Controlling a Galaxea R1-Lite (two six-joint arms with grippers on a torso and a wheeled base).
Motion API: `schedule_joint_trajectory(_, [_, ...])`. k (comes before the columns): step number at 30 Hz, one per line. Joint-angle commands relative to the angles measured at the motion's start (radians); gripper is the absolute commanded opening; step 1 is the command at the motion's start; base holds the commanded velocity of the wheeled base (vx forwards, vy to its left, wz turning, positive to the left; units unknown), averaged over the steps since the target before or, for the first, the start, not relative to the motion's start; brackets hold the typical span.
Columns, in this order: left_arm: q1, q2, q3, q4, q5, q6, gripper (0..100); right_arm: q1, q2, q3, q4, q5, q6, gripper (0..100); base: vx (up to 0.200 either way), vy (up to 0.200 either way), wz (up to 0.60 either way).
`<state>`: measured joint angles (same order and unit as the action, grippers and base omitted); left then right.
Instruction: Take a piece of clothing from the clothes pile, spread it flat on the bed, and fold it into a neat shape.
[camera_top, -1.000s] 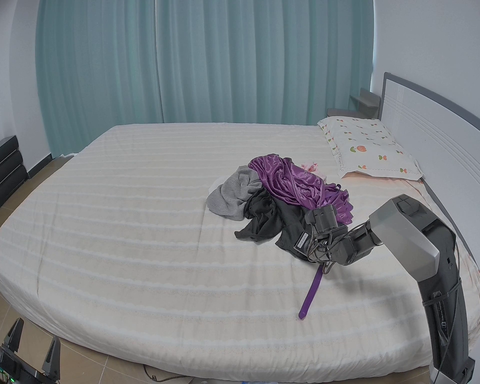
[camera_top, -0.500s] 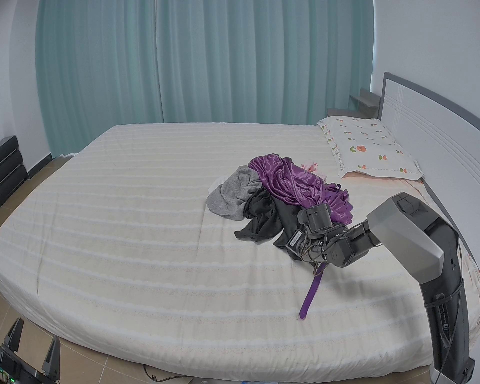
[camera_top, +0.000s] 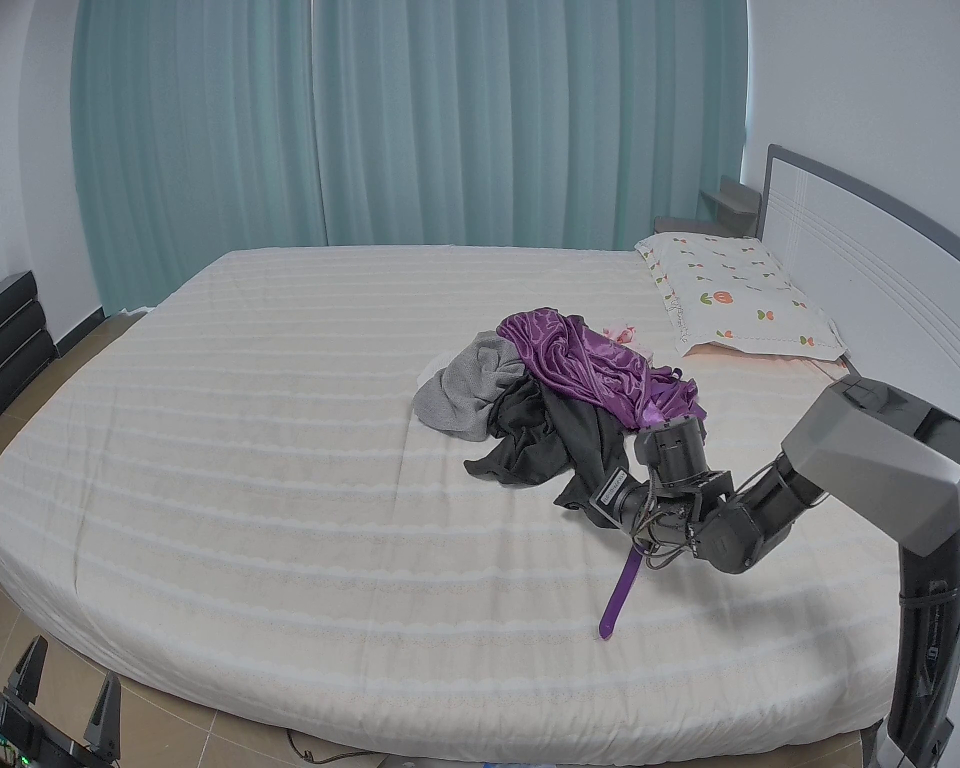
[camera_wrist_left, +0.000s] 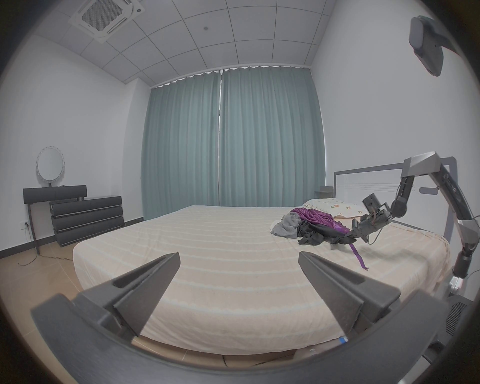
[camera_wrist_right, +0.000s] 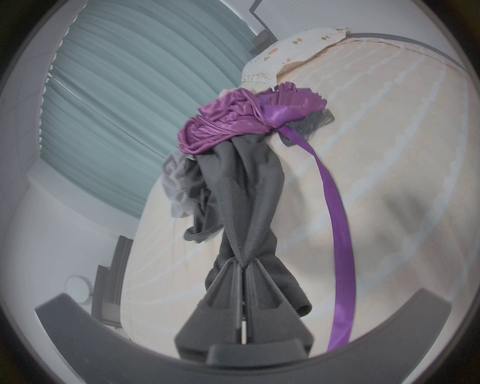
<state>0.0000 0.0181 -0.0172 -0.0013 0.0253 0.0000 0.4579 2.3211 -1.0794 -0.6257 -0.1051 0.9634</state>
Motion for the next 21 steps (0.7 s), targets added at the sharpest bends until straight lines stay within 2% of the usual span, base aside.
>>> schedule_joint_trajectory(1, [0.0, -0.018, 0.017, 0.0, 0.001, 0.0, 100, 0.051, -0.256, 0.257, -0.17, 0.038, -0.006, 0, 0.0, 0.0, 0.0])
schedule_joint_trajectory(11, [0.0, -0.018, 0.017, 0.0, 0.001, 0.0, 100, 0.111, -0.463, 0.421, -0.252, 0.042, -0.015, 0, 0.0, 0.0, 0.0])
schedule_joint_trajectory(21, [0.0, -0.018, 0.017, 0.0, 0.001, 0.0, 100, 0.16, -0.617, 0.555, -0.431, 0.045, -0.13, 0, 0.0, 0.0, 0.0])
